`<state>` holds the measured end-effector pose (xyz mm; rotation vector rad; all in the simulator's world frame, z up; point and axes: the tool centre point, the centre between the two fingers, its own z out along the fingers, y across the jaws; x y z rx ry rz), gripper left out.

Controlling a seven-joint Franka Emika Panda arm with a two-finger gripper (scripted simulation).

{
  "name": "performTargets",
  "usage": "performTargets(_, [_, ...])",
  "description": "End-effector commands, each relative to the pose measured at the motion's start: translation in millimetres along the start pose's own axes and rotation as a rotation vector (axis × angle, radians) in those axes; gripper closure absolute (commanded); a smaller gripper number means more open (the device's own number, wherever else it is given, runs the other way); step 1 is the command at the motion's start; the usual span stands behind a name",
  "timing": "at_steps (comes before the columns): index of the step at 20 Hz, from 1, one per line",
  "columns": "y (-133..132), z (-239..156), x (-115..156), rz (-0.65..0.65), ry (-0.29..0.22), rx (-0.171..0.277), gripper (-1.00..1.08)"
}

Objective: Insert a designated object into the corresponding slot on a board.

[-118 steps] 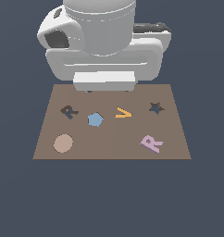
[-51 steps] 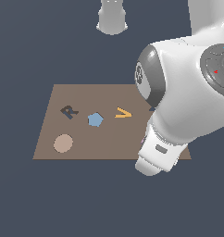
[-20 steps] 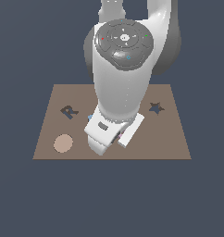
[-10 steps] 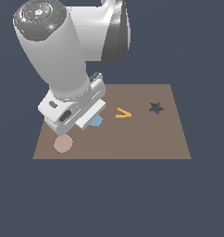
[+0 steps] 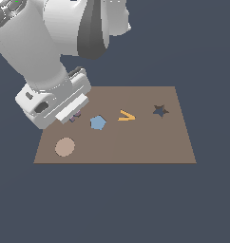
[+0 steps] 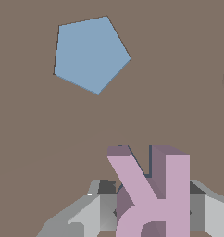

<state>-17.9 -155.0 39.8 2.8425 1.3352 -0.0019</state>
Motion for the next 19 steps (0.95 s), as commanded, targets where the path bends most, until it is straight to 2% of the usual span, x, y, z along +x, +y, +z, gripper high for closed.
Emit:
performTargets(1, [0.6,-0.3,-2.9,-0.001,0.001,0.0,1.08])
performTargets(9, [1.7,9.7,-3.0,0.0,0.0,0.0,1.08])
performTargets(10, [1.7,9.7,-3.0,0.0,0.0,0.0,-0.92])
performTargets(19, [1.7,9.7,-3.0,0.0,0.0,0.0,-0.92])
